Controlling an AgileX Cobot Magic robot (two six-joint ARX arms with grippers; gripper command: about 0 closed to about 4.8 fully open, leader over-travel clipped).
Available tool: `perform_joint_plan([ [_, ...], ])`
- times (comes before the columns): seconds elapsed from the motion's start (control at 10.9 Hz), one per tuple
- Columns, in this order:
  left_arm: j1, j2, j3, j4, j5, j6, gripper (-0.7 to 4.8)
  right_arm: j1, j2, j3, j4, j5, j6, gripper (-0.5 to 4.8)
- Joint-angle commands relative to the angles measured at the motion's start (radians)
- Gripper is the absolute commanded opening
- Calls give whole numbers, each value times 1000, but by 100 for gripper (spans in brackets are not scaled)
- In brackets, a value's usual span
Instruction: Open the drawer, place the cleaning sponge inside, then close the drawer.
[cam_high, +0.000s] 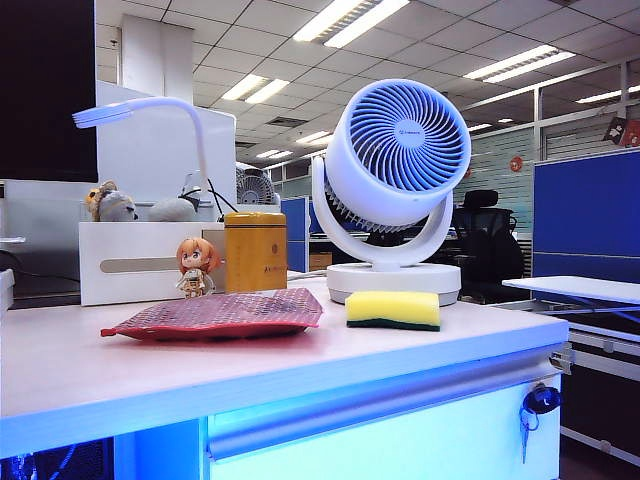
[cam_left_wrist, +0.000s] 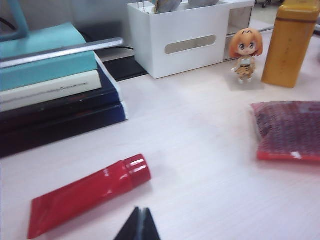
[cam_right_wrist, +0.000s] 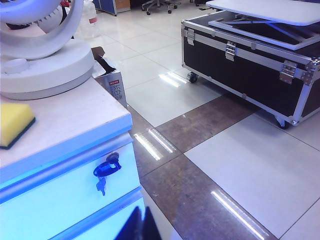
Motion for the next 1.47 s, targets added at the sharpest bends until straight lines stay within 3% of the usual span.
perform_joint_plan([
  [0.09, 0, 6, 182, 10, -5, -140, -5, 1, 8, 159, -52, 190, 230, -3],
  [0.28, -2, 195, 456, -9, 2, -142, -5, 1, 140, 371, -102, 170, 234, -3],
  [0.46, -14, 490, 779, -178, 211, -42, -5, 1, 371, 559, -128, 87, 318, -3],
  [0.55, -35, 579, 881, -244, 231, -28, -5, 2, 470, 618, -119, 32, 370, -3],
  [0.83, -109, 679, 983, -284, 317, -4, -5, 1, 591, 679, -106, -33, 490, -3],
  [0.92, -255, 763, 1083, -381, 312, 0, -5, 1, 686, 700, -40, -141, 558, -3],
  [1.01, -500, 826, 1147, -429, 249, -1, -5, 1, 839, 700, 5, -347, 684, -3],
  [1.1, -580, 838, 1147, -437, 190, -1, -5, 2, 911, 699, 6, -434, 742, -3],
  [1.38, -651, 880, 1147, -476, 90, -5, -5, 2, 1158, 698, 113, -679, 709, -3],
  [1.47, -651, 882, 1147, -472, 58, -5, -5, 1, 1247, 698, 187, -698, 693, -3],
])
